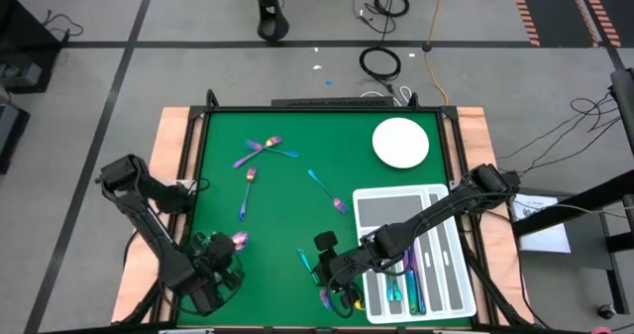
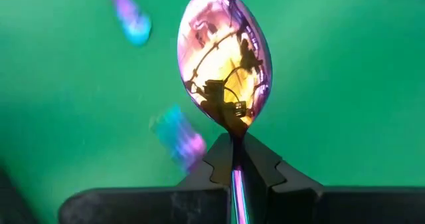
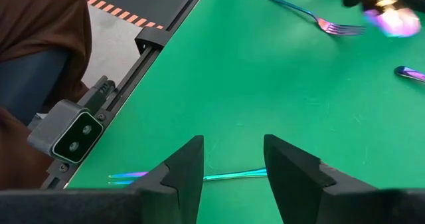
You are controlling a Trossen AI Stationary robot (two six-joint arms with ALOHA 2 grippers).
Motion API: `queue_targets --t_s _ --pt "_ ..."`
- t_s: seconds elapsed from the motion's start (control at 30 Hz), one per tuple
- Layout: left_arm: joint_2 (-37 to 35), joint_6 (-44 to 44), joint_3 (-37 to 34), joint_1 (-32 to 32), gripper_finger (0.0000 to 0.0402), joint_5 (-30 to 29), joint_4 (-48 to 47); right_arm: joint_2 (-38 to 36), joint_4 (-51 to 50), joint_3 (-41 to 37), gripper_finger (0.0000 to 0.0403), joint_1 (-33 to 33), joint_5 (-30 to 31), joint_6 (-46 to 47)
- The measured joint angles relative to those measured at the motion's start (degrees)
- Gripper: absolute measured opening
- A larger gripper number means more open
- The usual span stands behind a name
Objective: Sort silverware
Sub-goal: Put the spoon into the utensil organizer
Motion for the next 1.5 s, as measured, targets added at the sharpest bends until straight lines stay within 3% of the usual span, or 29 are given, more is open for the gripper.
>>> queue_targets --t_s 0.23,0.5,0.7,0.87,1.1,1.3,1.4,1.5 --pt "-4.1 -1.4 0.4 -3.3 0.0010 -21.4 0.1 0.0 2.3 0.0 0.0148 0.0 0.2 0.0" --pt "-4.2 -0.7 0.4 -3.6 0.0010 -44.9 2.3 0.2 15.4 0.1 0.0148 0.0 3.0 0.0" --pt "-4.2 8.1 0.4 -1.9 0.0010 -53.6 9.7 0.2 22.1 0.1 0.0148 -0.1 9.5 0.0" --pt "-4.2 24.8 0.4 0.5 0.0016 -55.9 23.3 0.2 24.3 0.1 0.0148 -1.4 9.6 0.1" --pt "-4.2 62.4 0.4 3.2 0.0018 -56.3 52.1 0.2 26.4 0.1 0.0148 -4.1 3.0 3.7" --pt "-4.2 91.0 0.4 5.0 0.0019 -47.5 75.1 0.3 29.8 0.1 0.0148 -4.7 2.9 2.3" --pt "-4.2 98.3 0.5 6.1 0.0019 -43.2 80.2 0.3 31.9 0.1 0.0148 -4.2 2.7 0.4" --pt "-4.2 100.2 0.5 7.2 0.0020 -39.7 81.5 0.3 33.8 0.1 0.0148 -3.2 2.7 -1.4"
